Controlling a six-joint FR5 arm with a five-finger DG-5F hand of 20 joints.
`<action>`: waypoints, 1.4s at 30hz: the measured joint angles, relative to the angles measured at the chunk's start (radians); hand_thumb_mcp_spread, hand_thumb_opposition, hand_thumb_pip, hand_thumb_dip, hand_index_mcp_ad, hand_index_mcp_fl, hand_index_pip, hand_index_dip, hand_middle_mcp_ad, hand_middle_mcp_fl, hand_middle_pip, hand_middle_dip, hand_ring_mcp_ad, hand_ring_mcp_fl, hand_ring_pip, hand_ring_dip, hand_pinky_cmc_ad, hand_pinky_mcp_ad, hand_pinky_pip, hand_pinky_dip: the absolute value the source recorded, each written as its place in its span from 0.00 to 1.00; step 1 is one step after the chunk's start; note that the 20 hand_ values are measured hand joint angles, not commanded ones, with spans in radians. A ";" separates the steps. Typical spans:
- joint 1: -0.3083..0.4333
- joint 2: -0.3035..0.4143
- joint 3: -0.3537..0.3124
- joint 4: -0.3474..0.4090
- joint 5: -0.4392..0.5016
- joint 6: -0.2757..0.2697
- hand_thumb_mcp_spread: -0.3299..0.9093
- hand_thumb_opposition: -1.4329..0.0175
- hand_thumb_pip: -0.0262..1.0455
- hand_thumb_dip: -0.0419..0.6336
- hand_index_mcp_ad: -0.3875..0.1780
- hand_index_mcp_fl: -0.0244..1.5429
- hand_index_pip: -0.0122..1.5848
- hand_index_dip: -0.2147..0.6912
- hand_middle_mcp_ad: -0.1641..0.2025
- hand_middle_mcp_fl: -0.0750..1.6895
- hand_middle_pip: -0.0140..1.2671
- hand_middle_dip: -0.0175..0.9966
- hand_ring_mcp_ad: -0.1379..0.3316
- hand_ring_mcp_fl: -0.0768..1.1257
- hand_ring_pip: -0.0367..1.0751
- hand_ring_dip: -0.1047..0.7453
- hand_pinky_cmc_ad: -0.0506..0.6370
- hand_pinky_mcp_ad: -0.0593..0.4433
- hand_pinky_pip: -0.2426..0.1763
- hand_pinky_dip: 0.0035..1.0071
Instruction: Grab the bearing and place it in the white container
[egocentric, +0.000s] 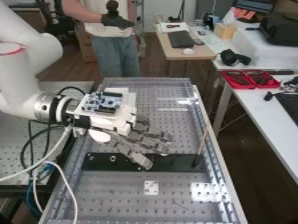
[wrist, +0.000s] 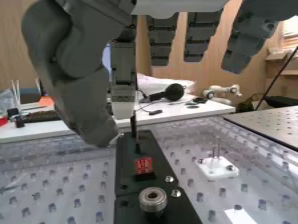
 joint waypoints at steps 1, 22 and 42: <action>-0.001 -0.007 0.001 0.002 -0.002 -0.003 0.64 0.38 0.60 0.55 0.47 0.07 0.85 0.51 0.59 0.05 0.12 0.20 0.58 0.06 0.11 0.24 0.62 0.70 0.40 0.19; -0.018 -0.048 -0.027 0.055 -0.013 -0.038 0.64 0.37 0.60 0.56 0.47 0.10 0.90 0.51 0.58 0.05 0.12 0.22 0.57 0.06 0.11 0.23 0.62 0.71 0.40 0.18; -0.015 -0.097 -0.052 0.133 0.060 0.043 0.63 0.38 0.61 0.56 0.47 0.06 0.91 0.51 0.59 0.05 0.12 0.22 0.57 0.06 0.11 0.23 0.62 0.71 0.40 0.18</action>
